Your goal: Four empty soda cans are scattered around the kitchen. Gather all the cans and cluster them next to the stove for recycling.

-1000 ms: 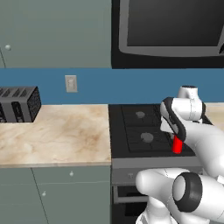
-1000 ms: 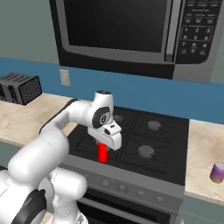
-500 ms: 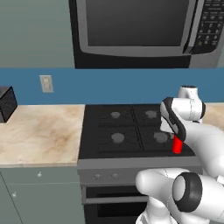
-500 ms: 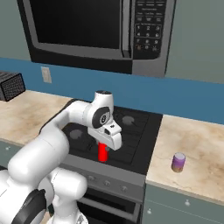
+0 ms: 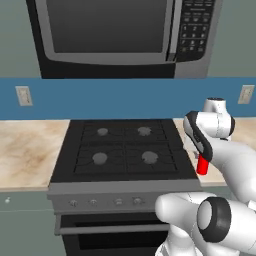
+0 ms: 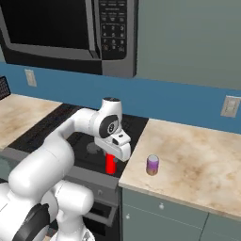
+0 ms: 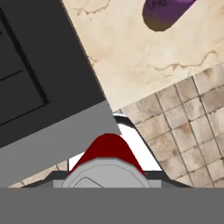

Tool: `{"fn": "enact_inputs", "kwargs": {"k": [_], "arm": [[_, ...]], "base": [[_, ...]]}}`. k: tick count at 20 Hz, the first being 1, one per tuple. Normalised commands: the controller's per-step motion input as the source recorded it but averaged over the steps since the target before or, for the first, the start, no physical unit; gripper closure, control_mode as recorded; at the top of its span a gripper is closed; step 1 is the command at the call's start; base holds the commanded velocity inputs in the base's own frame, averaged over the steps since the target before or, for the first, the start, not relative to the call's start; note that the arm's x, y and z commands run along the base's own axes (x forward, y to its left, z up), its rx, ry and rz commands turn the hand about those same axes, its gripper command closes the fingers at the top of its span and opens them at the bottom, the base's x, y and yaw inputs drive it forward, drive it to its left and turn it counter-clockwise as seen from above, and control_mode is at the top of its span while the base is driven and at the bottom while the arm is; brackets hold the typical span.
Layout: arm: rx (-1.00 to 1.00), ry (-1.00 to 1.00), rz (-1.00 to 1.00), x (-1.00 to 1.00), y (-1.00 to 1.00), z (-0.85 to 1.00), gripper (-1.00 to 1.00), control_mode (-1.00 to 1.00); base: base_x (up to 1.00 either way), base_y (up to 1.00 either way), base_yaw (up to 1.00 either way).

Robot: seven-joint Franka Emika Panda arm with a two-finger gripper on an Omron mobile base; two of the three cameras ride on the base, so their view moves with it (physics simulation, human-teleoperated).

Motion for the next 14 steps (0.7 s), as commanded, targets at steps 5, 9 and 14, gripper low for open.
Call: {"fn": "enact_inputs", "kwargs": {"k": [5, 9, 14], "arm": [[0.00, 0.00, 0.00, 0.00, 0.00, 0.00, 1.00, 1.00], [0.00, 0.00, 0.00, 0.00, 0.00, 0.00, 1.00, 1.00], [0.00, 0.00, 0.00, 0.00, 0.00, 0.00, 1.00, 1.00]], "base": [[-0.05, -0.64, 0.00], [0.02, -0.62, 0.00], [0.13, -0.54, 0.04]]}}
